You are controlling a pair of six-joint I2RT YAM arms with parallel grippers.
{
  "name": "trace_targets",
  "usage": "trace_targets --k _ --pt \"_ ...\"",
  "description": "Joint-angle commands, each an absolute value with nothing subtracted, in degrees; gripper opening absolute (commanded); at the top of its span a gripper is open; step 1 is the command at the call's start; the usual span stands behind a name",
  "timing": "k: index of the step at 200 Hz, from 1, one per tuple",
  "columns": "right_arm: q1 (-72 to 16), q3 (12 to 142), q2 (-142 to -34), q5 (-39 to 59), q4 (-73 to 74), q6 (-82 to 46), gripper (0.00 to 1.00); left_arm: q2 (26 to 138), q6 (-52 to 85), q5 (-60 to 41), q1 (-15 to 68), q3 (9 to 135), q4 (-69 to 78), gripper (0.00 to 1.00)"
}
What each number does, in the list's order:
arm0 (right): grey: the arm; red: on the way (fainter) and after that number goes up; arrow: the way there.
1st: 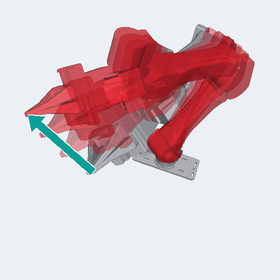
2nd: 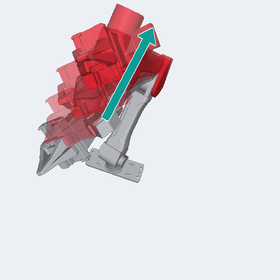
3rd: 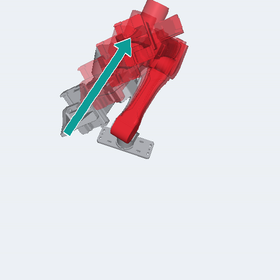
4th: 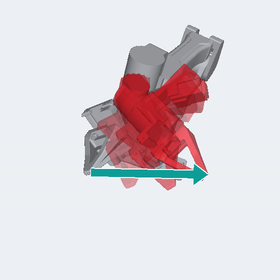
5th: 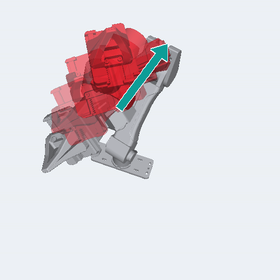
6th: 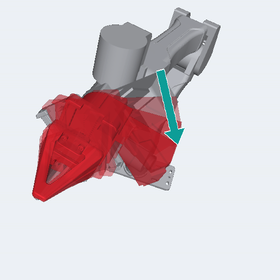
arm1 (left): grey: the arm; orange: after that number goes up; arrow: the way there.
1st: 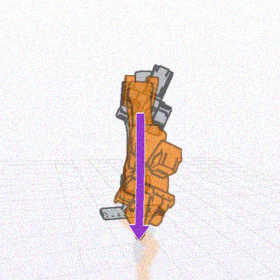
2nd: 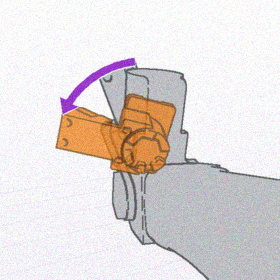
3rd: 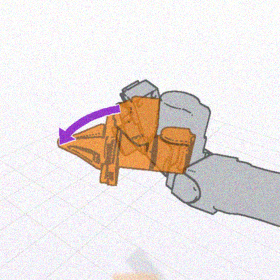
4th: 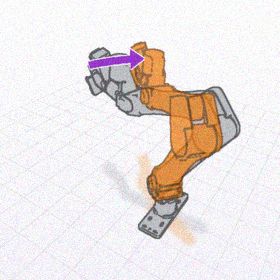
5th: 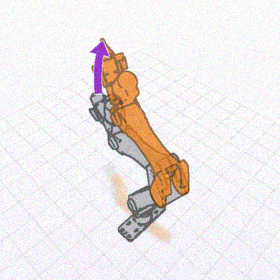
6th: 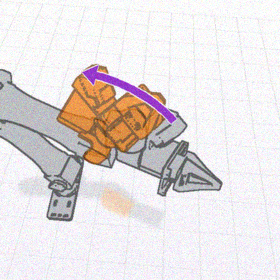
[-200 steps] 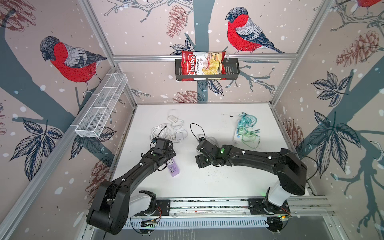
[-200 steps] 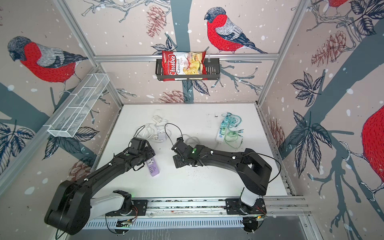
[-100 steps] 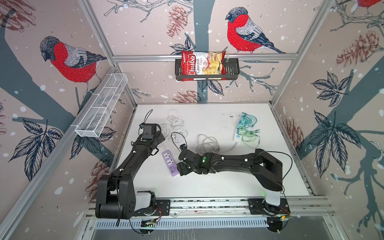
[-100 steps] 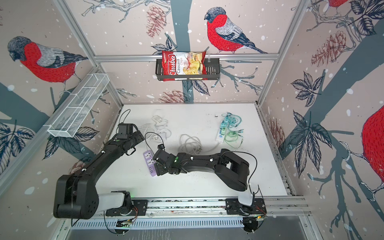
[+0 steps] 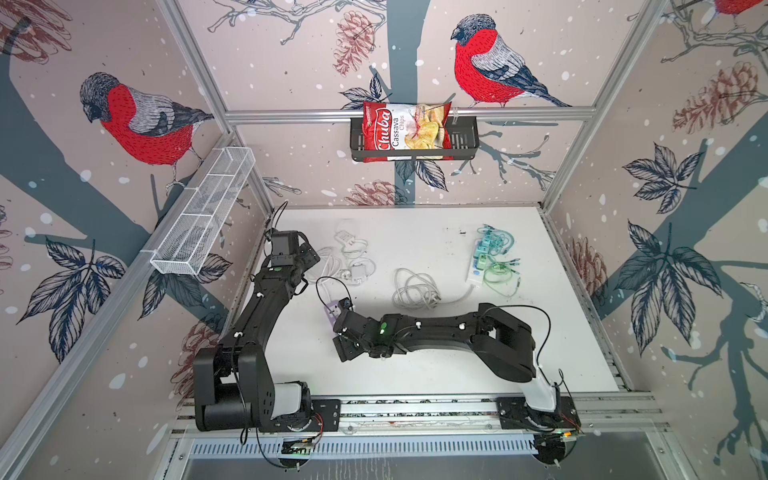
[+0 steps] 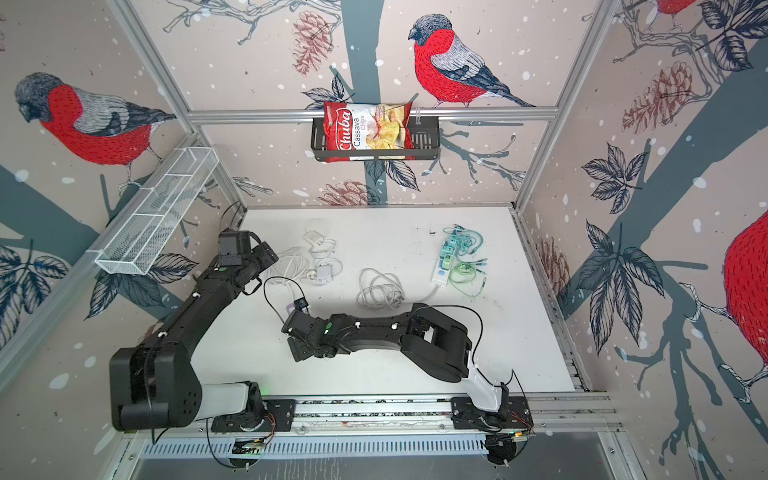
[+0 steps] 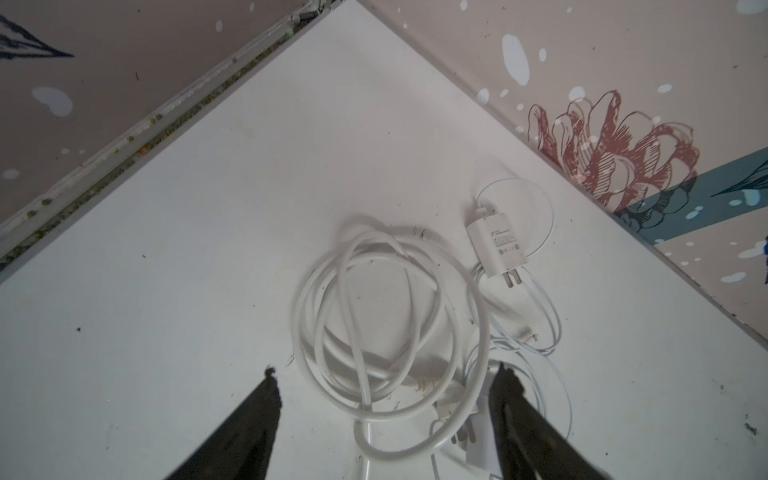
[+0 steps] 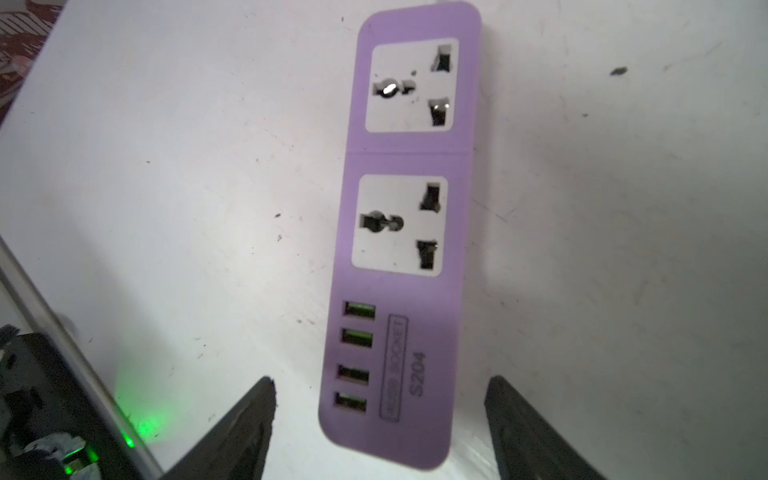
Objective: Insert the plug
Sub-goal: 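Lower the left gripper onto the white charger brick and grasp it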
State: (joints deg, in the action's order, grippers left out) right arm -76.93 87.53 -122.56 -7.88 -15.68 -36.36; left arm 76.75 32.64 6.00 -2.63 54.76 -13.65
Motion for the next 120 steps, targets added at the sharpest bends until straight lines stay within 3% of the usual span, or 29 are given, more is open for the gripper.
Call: trace_targets --k 1,48,97,120 --pt "-76.91 89.17 -124.45 -9.87 -17.56 -35.81 0.8 76.28 32.52 4.77 -3.04 56.71 -14.27 0.78" --pt "-76.29 90.99 -126.23 -12.71 -19.9 -31.45 0.73 76.33 31.33 3.1 -3.24 60.28 -16.68 0.79" --pt "-75.04 88.77 -124.85 -11.45 -23.05 -23.71 0.38 76.93 28.15 -0.83 -3.17 60.31 -17.49 0.78" --pt "-74.2 82.49 -121.51 -8.31 -22.78 -18.95 0.34 76.39 26.85 -4.65 -2.96 58.6 -15.78 0.77"
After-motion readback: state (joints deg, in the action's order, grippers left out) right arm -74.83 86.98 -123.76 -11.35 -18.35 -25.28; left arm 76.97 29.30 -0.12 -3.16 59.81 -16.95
